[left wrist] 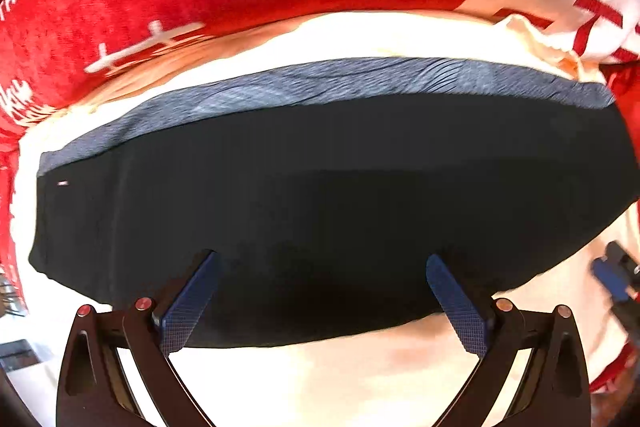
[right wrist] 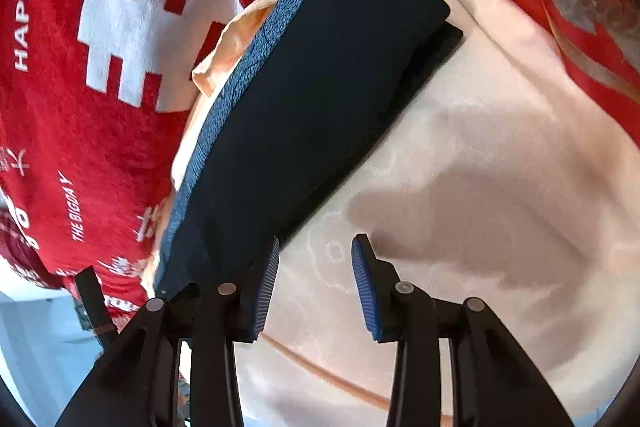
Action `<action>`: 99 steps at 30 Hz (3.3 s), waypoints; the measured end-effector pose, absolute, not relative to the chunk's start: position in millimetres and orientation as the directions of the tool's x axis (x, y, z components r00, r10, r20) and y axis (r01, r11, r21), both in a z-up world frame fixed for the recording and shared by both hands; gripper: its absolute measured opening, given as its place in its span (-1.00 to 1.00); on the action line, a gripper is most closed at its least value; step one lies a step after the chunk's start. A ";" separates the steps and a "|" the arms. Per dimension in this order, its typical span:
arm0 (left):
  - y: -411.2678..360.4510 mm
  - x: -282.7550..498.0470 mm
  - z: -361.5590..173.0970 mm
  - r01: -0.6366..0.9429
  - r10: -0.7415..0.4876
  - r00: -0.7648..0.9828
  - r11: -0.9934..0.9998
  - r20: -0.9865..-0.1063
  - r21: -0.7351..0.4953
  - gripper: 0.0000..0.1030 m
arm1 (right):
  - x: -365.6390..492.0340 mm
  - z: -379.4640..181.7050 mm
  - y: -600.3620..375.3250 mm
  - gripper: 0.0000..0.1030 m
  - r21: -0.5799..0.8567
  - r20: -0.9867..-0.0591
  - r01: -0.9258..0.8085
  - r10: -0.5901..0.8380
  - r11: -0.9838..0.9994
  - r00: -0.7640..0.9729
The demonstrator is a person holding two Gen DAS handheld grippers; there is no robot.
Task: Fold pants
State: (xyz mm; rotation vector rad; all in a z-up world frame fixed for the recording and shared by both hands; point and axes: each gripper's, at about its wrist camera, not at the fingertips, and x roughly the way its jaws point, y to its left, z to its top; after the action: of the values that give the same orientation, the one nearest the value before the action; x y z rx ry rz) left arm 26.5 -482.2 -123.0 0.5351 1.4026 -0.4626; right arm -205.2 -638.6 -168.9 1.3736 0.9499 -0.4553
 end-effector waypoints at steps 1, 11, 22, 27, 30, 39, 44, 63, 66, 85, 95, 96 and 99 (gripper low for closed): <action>-488.5 25.5 -124.5 0.603 0.002 0.116 0.795 -0.993 0.072 1.00 | -205.7 -169.8 -639.2 -0.19 0.627 -0.776 0.758 0.240 0.181 0.584; -505.7 16.9 -152.6 0.609 -0.052 0.099 0.793 -0.994 0.019 1.00 | -220.2 -185.3 -650.6 -0.19 0.701 -0.711 0.711 0.145 0.064 0.688; -527.9 14.0 -126.3 0.640 -0.067 0.147 0.767 -0.987 0.043 0.47 | -191.4 -198.1 -687.7 -0.49 0.733 -0.679 0.679 0.085 0.039 0.729; -558.7 6.8 -121.2 0.685 -0.117 0.203 0.727 -0.972 0.055 0.47 | -177.5 -148.4 -682.3 -0.70 0.718 -0.688 0.657 0.093 0.231 0.719; -575.3 -10.5 -148.4 0.707 -0.124 0.166 0.707 -0.978 0.030 0.46 | -165.1 -122.0 -673.8 -0.71 0.702 -0.690 0.636 0.084 0.322 0.719; -562.7 -1.1 -140.4 0.707 -0.209 0.099 0.703 -0.973 -0.079 0.46 | -122.2 -73.8 -632.5 -0.71 0.567 -0.747 0.601 0.044 0.564 0.663; -511.5 19.4 -114.3 0.676 -0.230 0.144 0.733 -0.962 -0.074 0.65 | -95.3 -47.2 -601.1 -0.71 0.456 -0.785 0.593 -0.014 0.664 0.619; -272.4 138.9 -133.9 0.443 0.004 0.187 0.892 -0.982 0.088 0.65 | 58.0 -147.7 -306.1 -0.46 -0.369 -0.884 0.139 -0.393 0.919 0.253; -263.9 147.3 -129.8 0.444 -0.010 0.193 0.893 -0.981 0.078 0.65 | 48.3 -144.0 -274.0 -0.31 -0.478 -0.839 0.040 -0.469 0.878 0.277; -321.2 105.9 -128.2 0.567 -0.113 0.110 0.823 -0.987 -0.031 0.65 | -34.7 -178.5 -421.9 0.01 0.719 -0.672 0.689 0.351 0.096 0.652; -299.9 115.1 -107.6 0.546 -0.089 0.163 0.838 -0.983 0.015 0.65 | -31.8 -167.8 -433.0 -0.90 0.749 -0.632 0.661 0.350 0.046 0.692; -298.1 115.7 -109.3 0.541 -0.079 0.163 0.840 -0.984 0.022 0.65 | -30.4 -159.0 -428.6 -0.90 0.737 -0.655 0.667 0.362 0.111 0.663; -297.4 118.9 -119.2 0.518 -0.038 0.138 0.854 -0.990 0.040 0.65 | -29.8 -168.3 -413.5 -0.90 0.671 -0.721 0.714 0.398 0.197 0.567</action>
State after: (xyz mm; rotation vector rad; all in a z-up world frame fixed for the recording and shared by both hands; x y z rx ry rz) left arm 118.9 -297.4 -119.2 0.4211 1.3838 -0.4197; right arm -29.8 -413.5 -168.3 1.4215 1.0252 -0.2868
